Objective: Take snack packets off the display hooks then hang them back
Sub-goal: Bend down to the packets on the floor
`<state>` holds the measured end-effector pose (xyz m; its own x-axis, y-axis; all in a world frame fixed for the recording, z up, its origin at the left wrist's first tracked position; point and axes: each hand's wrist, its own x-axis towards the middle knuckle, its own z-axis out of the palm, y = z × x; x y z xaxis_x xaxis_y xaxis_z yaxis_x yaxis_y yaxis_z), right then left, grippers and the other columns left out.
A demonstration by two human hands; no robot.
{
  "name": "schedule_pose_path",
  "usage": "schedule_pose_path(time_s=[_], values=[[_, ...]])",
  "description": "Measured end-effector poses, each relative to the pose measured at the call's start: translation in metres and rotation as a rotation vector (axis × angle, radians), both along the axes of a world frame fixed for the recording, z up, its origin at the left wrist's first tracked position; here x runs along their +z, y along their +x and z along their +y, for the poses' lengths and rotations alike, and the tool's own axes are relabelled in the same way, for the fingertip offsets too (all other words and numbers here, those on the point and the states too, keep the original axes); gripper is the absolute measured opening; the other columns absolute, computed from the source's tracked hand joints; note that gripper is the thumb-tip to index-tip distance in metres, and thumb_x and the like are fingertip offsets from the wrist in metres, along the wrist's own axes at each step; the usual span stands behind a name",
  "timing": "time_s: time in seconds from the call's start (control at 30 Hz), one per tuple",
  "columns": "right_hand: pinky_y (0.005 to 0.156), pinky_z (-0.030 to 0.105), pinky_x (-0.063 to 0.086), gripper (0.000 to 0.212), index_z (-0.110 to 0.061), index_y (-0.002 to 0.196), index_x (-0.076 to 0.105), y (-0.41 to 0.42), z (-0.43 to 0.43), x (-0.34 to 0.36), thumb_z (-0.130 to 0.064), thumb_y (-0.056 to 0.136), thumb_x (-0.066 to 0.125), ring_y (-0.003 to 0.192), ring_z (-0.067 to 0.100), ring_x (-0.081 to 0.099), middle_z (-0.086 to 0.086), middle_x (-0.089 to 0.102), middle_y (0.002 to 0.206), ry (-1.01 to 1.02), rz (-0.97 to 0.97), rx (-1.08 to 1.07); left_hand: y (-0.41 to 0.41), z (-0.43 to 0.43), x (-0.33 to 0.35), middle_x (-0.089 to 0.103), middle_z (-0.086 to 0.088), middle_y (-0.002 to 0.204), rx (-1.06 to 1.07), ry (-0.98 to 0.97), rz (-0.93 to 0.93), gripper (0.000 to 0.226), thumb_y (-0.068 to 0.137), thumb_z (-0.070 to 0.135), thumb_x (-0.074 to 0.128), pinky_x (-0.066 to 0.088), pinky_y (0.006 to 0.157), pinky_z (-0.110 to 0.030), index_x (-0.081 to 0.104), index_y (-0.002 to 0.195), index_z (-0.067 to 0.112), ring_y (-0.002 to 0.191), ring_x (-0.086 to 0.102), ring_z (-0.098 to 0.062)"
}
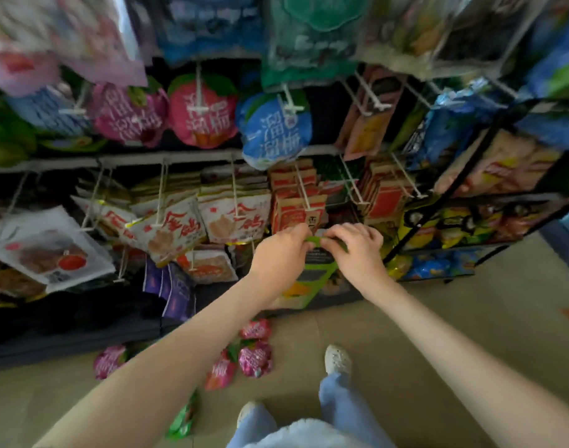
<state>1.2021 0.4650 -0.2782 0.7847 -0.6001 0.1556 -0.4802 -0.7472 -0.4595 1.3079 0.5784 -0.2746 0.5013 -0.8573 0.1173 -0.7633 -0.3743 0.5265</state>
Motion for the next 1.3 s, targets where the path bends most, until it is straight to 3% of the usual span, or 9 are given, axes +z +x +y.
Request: schedule_pose_path(time_s=[0.13, 0.23, 0.4, 0.53, 0.7, 0.87, 1.0, 1.13, 1.3], values=[[0.096, 0.035, 0.020, 0.014, -0.025, 0.086, 0.062, -0.016, -0.062, 0.033, -0.039, 0.088, 0.058, 0.104, 0.015, 0.046, -0.012, 0.056, 0.090, 0.056, -0.107, -0.098, -0.015, -0.062, 0.035, 0.058, -0.005, 0.087, -0.014, -0.056, -0.102, 0.017, 0.099, 0.029, 0.042, 0.041, 0.059, -0.035, 0.047, 0.098, 0.013, 0.080, 0.060, -0.027], [0.094, 0.041, 0.037, 0.007, -0.025, 0.082, 0.061, -0.030, -0.117, 0.051, -0.029, 0.088, 0.062, 0.095, 0.015, 0.052, -0.015, 0.055, 0.083, 0.224, -0.236, -0.014, -0.029, -0.112, 0.051, 0.062, -0.004, 0.092, -0.031, -0.127, -0.184, 0.019, 0.098, 0.029, 0.042, 0.048, 0.062, -0.039, 0.051, 0.103, 0.013, 0.083, 0.062, -0.026], [0.073, 0.012, 0.040, 0.004, -0.016, 0.087, 0.064, -0.047, -0.198, 0.075, -0.017, 0.089, 0.061, 0.086, 0.008, 0.055, -0.003, 0.060, 0.089, 0.357, -0.355, -0.008, -0.048, -0.195, 0.071, 0.066, -0.007, 0.095, -0.004, -0.166, -0.171, 0.022, 0.099, 0.027, 0.041, 0.050, 0.069, -0.040, 0.054, 0.111, 0.014, 0.084, 0.063, -0.029], [0.072, 0.020, 0.039, 0.007, -0.013, 0.088, 0.066, -0.046, -0.259, 0.077, -0.019, 0.088, 0.062, 0.085, 0.009, 0.055, 0.000, 0.061, 0.091, 0.320, -0.331, -0.037, -0.049, -0.248, 0.078, 0.067, -0.008, 0.095, 0.034, -0.177, -0.086, 0.022, 0.098, 0.023, 0.042, 0.048, 0.069, -0.037, 0.056, 0.114, 0.016, 0.087, 0.062, -0.029], [0.083, 0.034, 0.046, 0.009, -0.019, 0.078, 0.064, -0.046, -0.323, 0.074, -0.015, 0.086, 0.063, 0.089, 0.018, 0.056, 0.004, 0.061, 0.091, 0.384, -0.451, -0.192, -0.058, -0.292, 0.080, 0.058, -0.008, 0.121, -0.031, -0.238, -0.255, 0.036, 0.095, 0.020, 0.046, 0.050, 0.079, -0.039, 0.048, 0.130, 0.011, 0.104, 0.057, -0.029], [0.083, 0.040, 0.047, 0.018, -0.026, 0.073, 0.060, -0.053, -0.361, 0.076, -0.018, 0.088, 0.060, 0.090, 0.022, 0.058, 0.009, 0.061, 0.094, 0.437, -0.572, -0.312, -0.068, -0.337, 0.083, 0.058, -0.016, 0.123, -0.179, -0.283, -0.405, 0.046, 0.082, 0.008, 0.062, 0.056, 0.079, -0.042, 0.052, 0.127, 0.003, 0.105, 0.060, -0.033], [0.086, 0.045, 0.050, 0.007, -0.024, 0.080, 0.065, -0.050, -0.385, 0.074, -0.024, 0.086, 0.062, 0.092, 0.022, 0.061, 0.006, 0.066, 0.095, 0.492, -0.656, -0.388, -0.070, -0.369, 0.082, 0.028, -0.013, 0.151, -0.220, -0.116, -0.403, 0.058, 0.094, 0.017, 0.048, 0.034, 0.109, -0.037, 0.025, 0.146, 0.010, 0.135, 0.033, -0.027], [0.082, 0.032, 0.048, 0.009, -0.013, 0.087, 0.066, -0.046, -0.393, 0.075, -0.021, 0.087, 0.061, 0.090, 0.016, 0.061, 0.002, 0.067, 0.090, 0.499, -0.658, -0.374, -0.072, -0.390, 0.077, 0.010, -0.013, 0.156, -0.204, -0.022, -0.458, 0.064, 0.095, 0.021, 0.043, 0.020, 0.114, -0.036, 0.010, 0.150, 0.014, 0.143, 0.015, -0.026], [0.081, 0.033, 0.045, 0.013, -0.013, 0.091, 0.065, -0.047, -0.402, 0.071, -0.024, 0.090, 0.058, 0.093, 0.017, 0.058, 0.003, 0.065, 0.097, 0.388, -0.589, -0.436, -0.072, -0.400, 0.063, -0.002, -0.015, 0.157, -0.168, -0.042, -0.492, 0.065, 0.092, 0.020, 0.046, 0.012, 0.116, -0.044, 0.015, 0.149, 0.015, 0.145, 0.004, -0.030]])
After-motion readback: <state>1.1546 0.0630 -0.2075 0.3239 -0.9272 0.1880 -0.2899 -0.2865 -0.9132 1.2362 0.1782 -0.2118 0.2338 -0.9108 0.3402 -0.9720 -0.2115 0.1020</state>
